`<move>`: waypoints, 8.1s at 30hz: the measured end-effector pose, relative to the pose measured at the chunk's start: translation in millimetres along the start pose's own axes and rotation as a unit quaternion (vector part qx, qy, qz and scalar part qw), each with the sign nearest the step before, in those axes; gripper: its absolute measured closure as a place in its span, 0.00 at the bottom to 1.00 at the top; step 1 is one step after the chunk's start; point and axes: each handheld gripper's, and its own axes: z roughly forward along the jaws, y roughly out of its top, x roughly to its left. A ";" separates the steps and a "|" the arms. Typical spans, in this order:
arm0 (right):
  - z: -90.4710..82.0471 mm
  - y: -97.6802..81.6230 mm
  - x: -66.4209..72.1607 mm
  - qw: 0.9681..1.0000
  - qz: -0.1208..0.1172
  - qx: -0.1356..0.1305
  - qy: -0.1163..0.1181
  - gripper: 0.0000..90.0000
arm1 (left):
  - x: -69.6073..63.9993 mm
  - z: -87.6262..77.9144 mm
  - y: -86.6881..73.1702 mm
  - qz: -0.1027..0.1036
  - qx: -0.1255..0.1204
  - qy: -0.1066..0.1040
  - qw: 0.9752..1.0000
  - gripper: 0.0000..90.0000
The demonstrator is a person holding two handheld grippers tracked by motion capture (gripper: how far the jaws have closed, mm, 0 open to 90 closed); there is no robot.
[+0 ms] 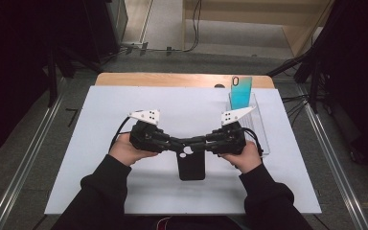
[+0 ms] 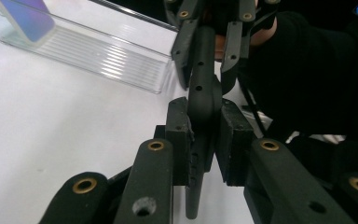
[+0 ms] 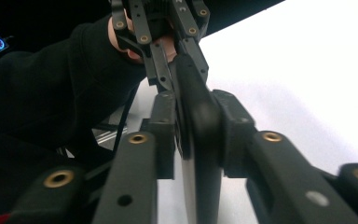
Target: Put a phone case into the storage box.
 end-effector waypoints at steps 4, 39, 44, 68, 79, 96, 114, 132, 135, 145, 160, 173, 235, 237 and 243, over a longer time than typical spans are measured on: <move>0.9 0.3 0.9 1.000 0.008 0.002 0.000 0.54 | 0.2 -5.1 1.0 -0.008 -0.003 -0.003 1.000 0.87; 7.4 -7.8 5.2 0.990 0.014 -0.014 -0.138 0.00 | -11.9 -30.3 15.0 -0.107 -0.033 0.163 0.980 0.86; 11.3 -10.2 3.6 0.989 0.030 -0.006 -0.146 0.00 | -16.3 -26.6 18.0 -0.108 -0.024 0.181 0.977 0.86; 25.7 -9.1 11.1 0.965 0.055 -0.032 -0.254 0.00 | -22.1 -2.2 22.8 -0.141 -0.018 0.235 0.962 0.86; 39.0 -10.9 18.5 0.954 0.063 -0.050 -0.289 0.00 | -20.0 -0.4 23.9 -0.152 -0.024 0.251 0.956 0.86; 58.1 -11.1 25.2 0.940 0.068 -0.054 -0.329 0.00 | -25.9 8.9 26.0 -0.157 -0.023 0.246 0.956 0.86; 59.8 -10.4 26.3 0.938 0.062 -0.061 -0.335 0.12 | -30.3 19.0 25.4 -0.161 -0.025 0.234 0.959 0.86; 59.6 -10.9 27.6 0.938 0.053 -0.054 -0.337 0.14 | -31.1 9.1 26.8 -0.152 -0.054 0.221 0.962 0.68; 59.0 -11.8 26.5 0.940 0.055 -0.052 -0.334 0.14 | -30.7 3.7 26.4 -0.151 -0.069 0.218 0.962 0.61; 46.6 -15.9 17.7 0.942 0.070 -0.051 -0.325 0.14 | -28.7 -11.8 21.6 -0.143 -0.075 0.199 0.967 0.42; 22.1 -8.2 9.9 0.964 0.061 -0.047 -0.256 0.14 | -22.0 -20.5 -6.0 -0.094 -0.038 0.168 0.981 0.33; 3.9 0.2 7.5 0.975 0.047 -0.035 -0.214 0.14 | -16.9 -25.1 -37.6 -0.095 -0.032 0.164 0.981 0.33; -119.2 42.1 -57.7 0.886 0.124 -0.125 -0.429 0.14 | -32.9 -44.9 -104.4 -0.107 -0.012 0.183 0.977 0.33; -120.0 42.9 -64.8 0.878 0.128 -0.127 -0.443 0.14 | -33.1 -44.5 -104.2 -0.105 -0.008 0.183 0.977 0.33; -117.3 40.6 -89.1 0.865 0.147 -0.143 -0.457 0.14 | -33.9 -44.0 -103.9 -0.105 -0.012 0.175 0.979 0.33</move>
